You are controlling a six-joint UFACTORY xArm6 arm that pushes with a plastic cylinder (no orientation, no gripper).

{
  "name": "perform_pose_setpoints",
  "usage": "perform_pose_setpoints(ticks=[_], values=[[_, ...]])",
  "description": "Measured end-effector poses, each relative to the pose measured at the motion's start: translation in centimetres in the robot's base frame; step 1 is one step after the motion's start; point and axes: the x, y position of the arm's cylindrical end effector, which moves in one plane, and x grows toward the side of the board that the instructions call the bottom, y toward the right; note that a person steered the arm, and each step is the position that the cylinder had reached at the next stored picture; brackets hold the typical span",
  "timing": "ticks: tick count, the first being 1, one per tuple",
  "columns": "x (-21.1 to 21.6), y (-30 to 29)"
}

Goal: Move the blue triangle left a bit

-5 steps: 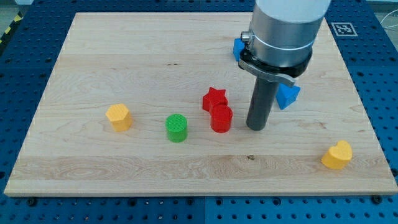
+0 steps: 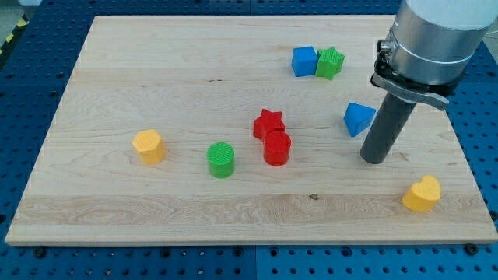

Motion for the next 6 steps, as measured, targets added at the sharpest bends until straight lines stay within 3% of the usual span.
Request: perform_pose_setpoints(ticks=[3, 5, 6], values=[[0.3, 3.6], [-4.9, 4.3], [-5.3, 2.4]])
